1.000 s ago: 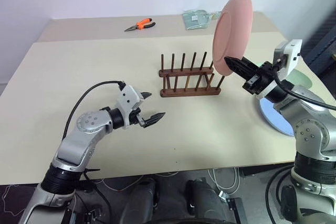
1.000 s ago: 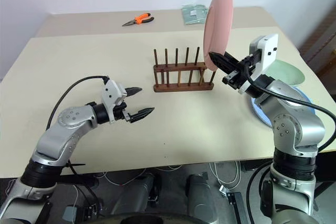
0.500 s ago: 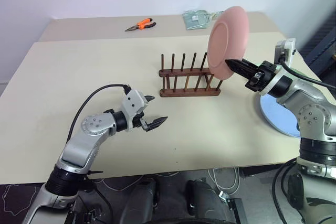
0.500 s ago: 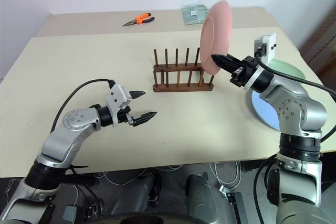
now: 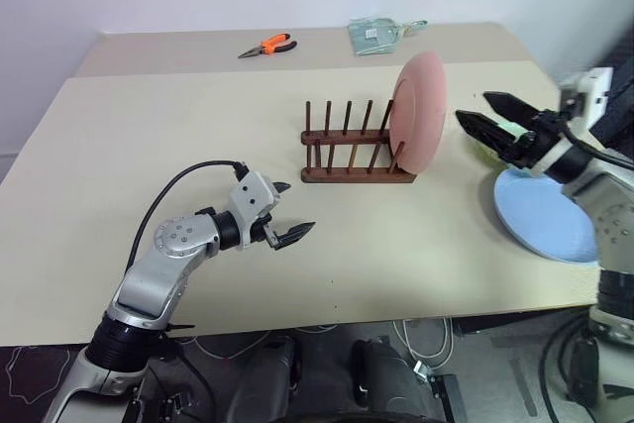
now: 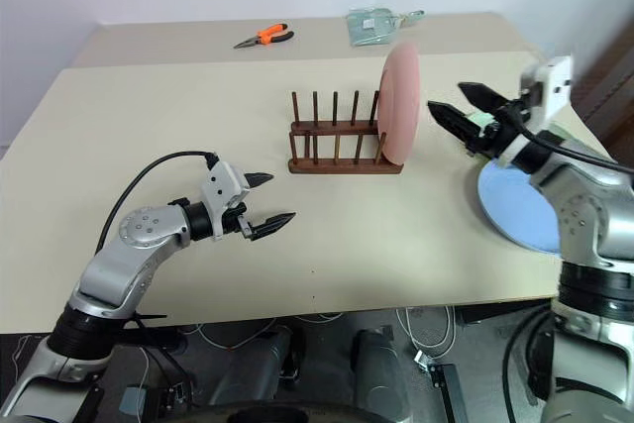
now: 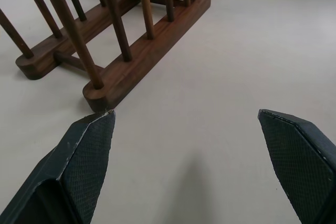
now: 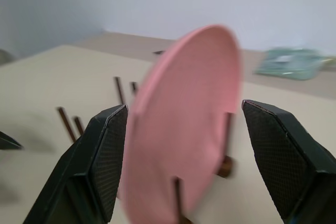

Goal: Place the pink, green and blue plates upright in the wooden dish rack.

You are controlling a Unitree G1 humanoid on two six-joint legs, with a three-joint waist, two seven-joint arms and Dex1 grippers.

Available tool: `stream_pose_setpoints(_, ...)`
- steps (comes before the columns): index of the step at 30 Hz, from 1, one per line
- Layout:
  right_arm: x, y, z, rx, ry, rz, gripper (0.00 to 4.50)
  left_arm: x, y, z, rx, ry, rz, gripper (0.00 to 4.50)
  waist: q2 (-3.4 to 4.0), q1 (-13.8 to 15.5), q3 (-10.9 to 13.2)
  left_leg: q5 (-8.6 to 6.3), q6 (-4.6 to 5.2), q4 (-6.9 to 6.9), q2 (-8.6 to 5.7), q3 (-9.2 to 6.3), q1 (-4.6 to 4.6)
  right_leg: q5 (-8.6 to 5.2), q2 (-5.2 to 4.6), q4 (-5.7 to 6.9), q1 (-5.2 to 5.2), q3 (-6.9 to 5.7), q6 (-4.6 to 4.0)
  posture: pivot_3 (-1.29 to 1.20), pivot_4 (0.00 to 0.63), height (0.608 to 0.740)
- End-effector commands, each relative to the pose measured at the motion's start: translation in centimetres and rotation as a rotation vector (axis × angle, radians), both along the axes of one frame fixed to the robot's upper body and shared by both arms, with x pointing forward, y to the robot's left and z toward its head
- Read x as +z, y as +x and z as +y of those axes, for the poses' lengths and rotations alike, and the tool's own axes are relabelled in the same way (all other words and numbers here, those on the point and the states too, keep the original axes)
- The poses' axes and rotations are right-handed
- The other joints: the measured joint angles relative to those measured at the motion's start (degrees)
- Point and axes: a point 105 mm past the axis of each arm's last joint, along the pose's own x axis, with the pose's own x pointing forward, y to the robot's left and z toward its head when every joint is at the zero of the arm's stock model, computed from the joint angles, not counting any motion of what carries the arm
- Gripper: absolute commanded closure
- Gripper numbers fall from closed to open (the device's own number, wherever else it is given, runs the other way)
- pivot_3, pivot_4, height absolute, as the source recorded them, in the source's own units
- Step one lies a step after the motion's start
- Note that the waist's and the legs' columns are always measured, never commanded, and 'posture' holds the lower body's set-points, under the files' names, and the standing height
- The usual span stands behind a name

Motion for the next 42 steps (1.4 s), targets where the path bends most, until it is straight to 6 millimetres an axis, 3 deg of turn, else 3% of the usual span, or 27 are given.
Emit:
stream_pose_setpoints(1,1.4,-1.7,-1.5,-0.048,-0.11,-0.056,0.98,1.1,0.0,-0.2,-0.021,-0.006,-0.046,0.0,0.0,0.0,0.0,0.0,0.0,0.0,0.0,0.0,0.0,0.0,0.0,0.0,0.0,0.0,0.0,0.0,0.15,0.719)
stream_pose_setpoints(2,0.9,-1.7,-2.1,-0.077,-0.154,-0.036,0.98,1.1,0.1,-0.2,-0.026,-0.004,-0.047,0.0,0.0,0.0,0.0,0.0,0.0,0.0,0.0,0.0,0.0,0.0,0.0,-0.01,0.01,0.0,0.0,0.0,0.15,0.719)
stream_pose_setpoints(4,-0.7,-1.5,-4.0,-0.178,-0.284,0.007,0.14,1.2,0.2,-0.4,-0.038,0.0,-0.048,0.0,0.0,0.0,0.0,0.0,0.0,0.03,0.0,0.0,0.0,0.0,0.0,-0.06,0.03,0.0,0.0,0.0,0.15,0.719)
stream_pose_setpoints(5,-2.0,-1.0,-5.6,-0.262,-0.407,0.037,0.06,1.2,0.3,-0.5,-0.048,0.0,-0.048,0.0,0.02,0.0,0.0,0.0,0.01,0.03,0.01,0.0,0.0,0.0,0.0,-0.12,0.05,-0.01,0.0,0.0,0.15,0.719)
stream_pose_setpoints(7,-4.1,-0.4,-8.4,-0.376,-0.644,0.079,0.06,1.2,0.5,-0.8,-0.063,0.002,-0.05,0.0,0.04,0.0,0.0,0.0,0.01,0.05,0.01,0.01,0.0,0.0,0.0,-0.19,0.08,-0.03,0.0,0.0,0.15,0.719)
stream_pose_setpoints(13,-8.0,0.7,-12.3,-0.427,-1.003,0.147,0.06,1.3,0.6,-1.2,-0.078,0.0,-0.053,0.0,0.13,-0.3,0.0,0.0,0.02,0.03,0.02,0.06,-0.02,0.0,0.05,-0.26,0.07,-0.03,0.01,0.0,0.15,0.719)
stream_pose_setpoints(20,-9.9,2.1,-14.4,-0.456,-1.158,0.149,0.06,1.0,0.3,-1.0,-0.069,0.003,-0.05,0.0,0.24,-0.2,0.0,0.01,0.02,0.07,0.02,0.09,-0.02,0.0,0.09,-0.25,0.09,-0.03,0.01,0.0,0.15,0.719)
stream_pose_setpoints(23,-10.1,2.6,-14.6,-0.466,-1.199,0.125,1.34,0.9,0.1,-0.9,-0.058,0.006,-0.048,0.0,0.24,-0.2,0.0,0.01,0.02,0.07,0.01,0.09,-0.02,0.0,0.1,-0.25,0.1,-0.03,0.01,0.0,0.15,0.719)
stream_pose_setpoints(28,-9.6,3.1,-14.3,-0.474,-1.213,0.069,3.98,0.8,-0.1,-0.8,-0.057,0.011,-0.048,0.0,0.26,-0.2,0.0,0.02,0.02,0.09,0.01,0.09,-0.02,0.0,0.11,-0.24,0.11,-0.02,0.01,0.0,0.15,0.719)
stream_pose_setpoints(29,-9.4,3.1,-14.2,-0.474,-1.22,0.054,4.46,0.8,-0.1,-0.8,-0.057,0.012,-0.048,0.0,0.28,-0.2,0.0,0.02,0.02,0.09,0.01,0.09,-0.02,0.01,0.11,-0.24,0.11,-0.02,0.01,0.0,0.15,0.719)
stream_pose_setpoints(32,-7.6,2.9,-13.6,-0.473,-1.254,-0.04,4.46,0.9,0.0,-0.6,-0.051,0.016,-0.053,0.0,0.33,-0.1,0.0,0.02,0.02,0.1,0.01,0.09,-0.02,0.01,0.12,-0.23,0.11,-0.02,0.02,0.0,0.15,0.719)
stream_pose_setpoints(35,-4.0,2.7,-11.8,-0.517,-1.162,-0.189,4.46,1.1,0.3,-0.2,-0.036,0.015,-0.065,0.0,0.41,-0.1,0.0,0.02,0.02,0.1,0.01,0.08,-0.02,0.01,0.12,-0.22,0.1,-0.02,0.02,0.0,0.15,0.719)
stream_pose_setpoints(39,2.8,1.4,-6.9,-0.514,-0.721,-0.422,4.46,1.4,1.0,0.6,0.007,0.005,-0.09,0.0,0.51,-0.4,0.1,0.02,0.03,0.12,0.02,0.09,0.0,0.02,0.14,-0.16,0.1,0.01,0.05,0.0,0.15,0.719)
stream_pose_setpoints(42,8.5,-1.7,-2.3,-0.336,-0.257,-0.524,4.46,1.5,1.9,2.1,0.061,0.022,-0.114,0.0,0.5,-0.1,0.1,0.02,0.03,0.12,0.06,0.06,0.03,0.06,0.16,-0.06,0.1,0.0,0.13,0.0,0.15,0.719)
